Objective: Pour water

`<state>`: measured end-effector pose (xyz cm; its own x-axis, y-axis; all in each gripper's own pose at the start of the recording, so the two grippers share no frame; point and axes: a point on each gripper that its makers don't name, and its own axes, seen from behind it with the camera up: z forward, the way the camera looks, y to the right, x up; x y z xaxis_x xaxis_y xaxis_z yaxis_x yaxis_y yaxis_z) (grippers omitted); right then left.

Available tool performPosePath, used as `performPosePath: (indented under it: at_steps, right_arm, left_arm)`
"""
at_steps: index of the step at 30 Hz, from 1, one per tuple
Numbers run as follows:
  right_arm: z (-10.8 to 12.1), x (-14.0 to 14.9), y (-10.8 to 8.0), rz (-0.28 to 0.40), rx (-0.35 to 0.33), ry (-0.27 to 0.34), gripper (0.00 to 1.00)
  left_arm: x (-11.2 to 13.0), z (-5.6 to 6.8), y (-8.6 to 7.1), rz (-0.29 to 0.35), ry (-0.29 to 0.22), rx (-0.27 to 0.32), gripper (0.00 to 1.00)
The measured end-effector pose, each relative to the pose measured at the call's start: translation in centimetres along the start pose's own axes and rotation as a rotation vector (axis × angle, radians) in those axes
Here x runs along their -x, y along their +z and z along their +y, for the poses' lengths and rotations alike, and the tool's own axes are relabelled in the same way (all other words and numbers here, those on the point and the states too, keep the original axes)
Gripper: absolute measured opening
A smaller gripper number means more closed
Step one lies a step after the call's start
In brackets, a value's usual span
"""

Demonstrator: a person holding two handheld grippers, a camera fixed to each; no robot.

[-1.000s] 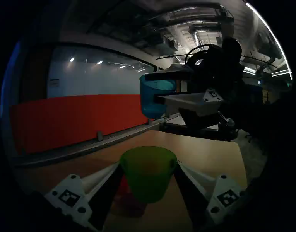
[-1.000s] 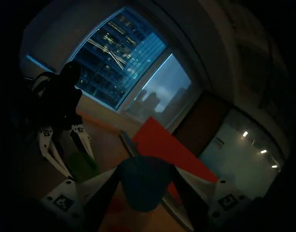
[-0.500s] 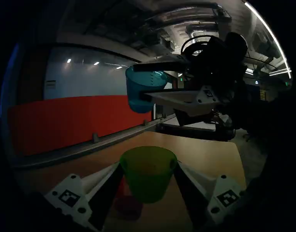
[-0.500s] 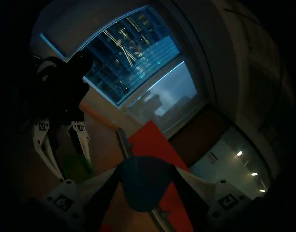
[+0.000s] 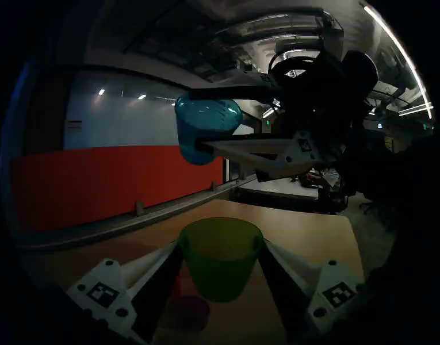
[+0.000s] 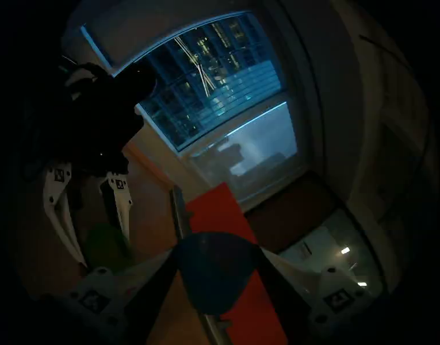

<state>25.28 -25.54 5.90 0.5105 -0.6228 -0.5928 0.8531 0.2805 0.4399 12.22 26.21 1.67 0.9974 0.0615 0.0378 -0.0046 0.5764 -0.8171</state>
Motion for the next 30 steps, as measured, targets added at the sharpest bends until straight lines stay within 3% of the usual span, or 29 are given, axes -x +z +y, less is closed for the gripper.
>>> performPosePath:
  at_steps: [13,30]
  right_arm:
    - [0.7,-0.3,0.7,-0.004,0.011,-0.119,0.95]
    - [1.4,-0.2,0.7,-0.008,0.04,-0.213,0.95]
  left_arm:
    - [-0.5,0.2,0.0,0.014,-0.005,0.009,0.87]
    - [-0.3,0.3,0.2,0.008,0.0,0.017,0.86]
